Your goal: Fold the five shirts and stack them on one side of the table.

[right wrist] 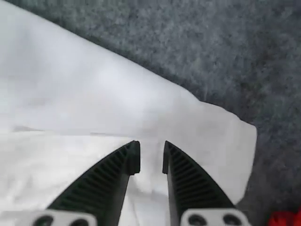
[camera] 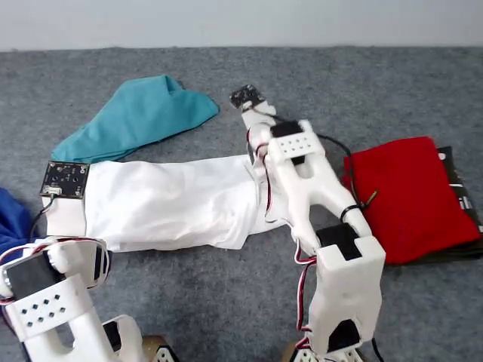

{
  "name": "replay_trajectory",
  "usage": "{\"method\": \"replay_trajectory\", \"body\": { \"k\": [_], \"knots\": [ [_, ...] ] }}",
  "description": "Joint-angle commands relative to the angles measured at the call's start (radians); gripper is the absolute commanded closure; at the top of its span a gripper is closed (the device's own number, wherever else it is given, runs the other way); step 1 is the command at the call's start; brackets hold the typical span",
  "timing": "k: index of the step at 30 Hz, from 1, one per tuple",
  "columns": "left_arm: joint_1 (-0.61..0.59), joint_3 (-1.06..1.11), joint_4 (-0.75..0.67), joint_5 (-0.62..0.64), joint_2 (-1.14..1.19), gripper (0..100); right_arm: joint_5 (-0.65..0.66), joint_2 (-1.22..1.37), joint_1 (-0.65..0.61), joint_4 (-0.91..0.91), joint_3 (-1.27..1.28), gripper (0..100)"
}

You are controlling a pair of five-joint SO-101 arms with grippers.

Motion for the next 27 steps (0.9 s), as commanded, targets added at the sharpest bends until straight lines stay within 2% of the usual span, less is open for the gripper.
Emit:
{"method": "replay_trajectory", "body": {
  "k": [1,6,11,15,19,23,27],
  "knots": [
    [0.008,-0.004,-0.014,-0.009,-0.011,84,0.034,-0.042,0.005,0.283,-0.17,89.8],
    [0.008,-0.004,-0.014,-0.009,-0.011,84,0.087,-0.091,-0.031,0.568,-0.186,89.8],
    [0.008,-0.004,-0.014,-0.009,-0.011,84,0.127,-0.096,-0.162,0.602,-0.044,89.9],
    [0.008,-0.004,-0.014,-0.009,-0.011,84,0.123,-0.096,-0.289,0.418,0.144,89.9],
    [0.008,-0.004,-0.014,-0.009,-0.011,84,0.11,-0.094,-0.361,0.229,0.284,89.9],
    [0.008,-0.004,-0.014,-0.009,-0.011,84,0.058,-0.093,-0.38,0.058,0.373,89.9],
    [0.008,-0.004,-0.014,-0.009,-0.011,84,0.038,-0.101,-0.377,-0.022,0.391,89.9]
  ]
}}
